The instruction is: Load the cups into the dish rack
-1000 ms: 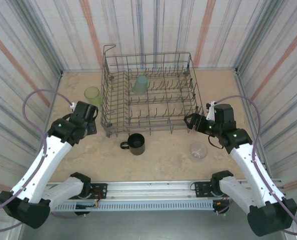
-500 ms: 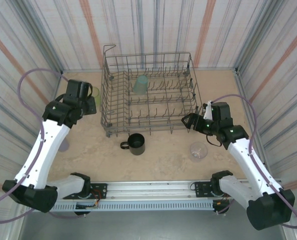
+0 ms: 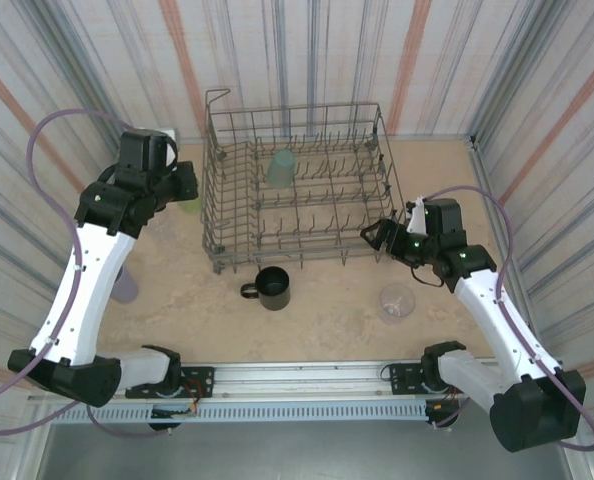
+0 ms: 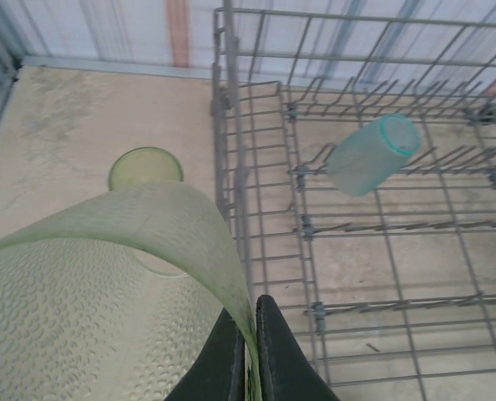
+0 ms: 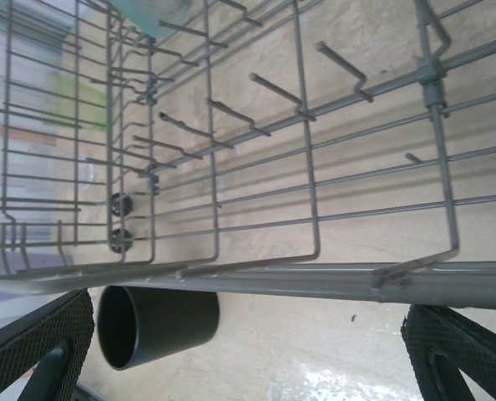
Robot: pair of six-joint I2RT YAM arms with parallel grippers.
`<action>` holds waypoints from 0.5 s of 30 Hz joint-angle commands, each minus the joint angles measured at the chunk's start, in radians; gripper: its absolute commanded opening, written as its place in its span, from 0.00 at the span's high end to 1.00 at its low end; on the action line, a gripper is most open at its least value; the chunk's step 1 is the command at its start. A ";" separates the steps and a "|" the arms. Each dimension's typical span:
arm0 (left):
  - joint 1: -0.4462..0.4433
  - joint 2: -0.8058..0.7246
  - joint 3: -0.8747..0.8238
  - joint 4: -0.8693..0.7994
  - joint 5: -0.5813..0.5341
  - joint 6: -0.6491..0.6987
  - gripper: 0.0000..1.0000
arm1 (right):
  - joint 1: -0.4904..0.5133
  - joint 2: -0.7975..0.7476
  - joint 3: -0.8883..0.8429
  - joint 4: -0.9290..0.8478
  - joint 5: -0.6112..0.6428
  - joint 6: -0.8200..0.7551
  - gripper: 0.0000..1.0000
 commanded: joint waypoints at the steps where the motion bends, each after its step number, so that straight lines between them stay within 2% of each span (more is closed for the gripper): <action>1: 0.008 0.012 0.042 0.070 0.098 -0.039 1.00 | -0.009 0.002 0.031 0.105 -0.042 0.019 0.01; 9: 0.007 0.039 0.046 0.145 0.226 -0.118 1.00 | -0.016 0.062 0.087 0.140 -0.087 0.040 0.01; 12: 0.007 0.033 -0.002 0.228 0.312 -0.169 1.00 | -0.016 0.074 0.112 0.173 -0.103 0.064 0.01; 15: 0.006 0.036 -0.014 0.266 0.336 -0.198 1.00 | -0.015 0.088 0.152 0.174 -0.119 0.080 0.01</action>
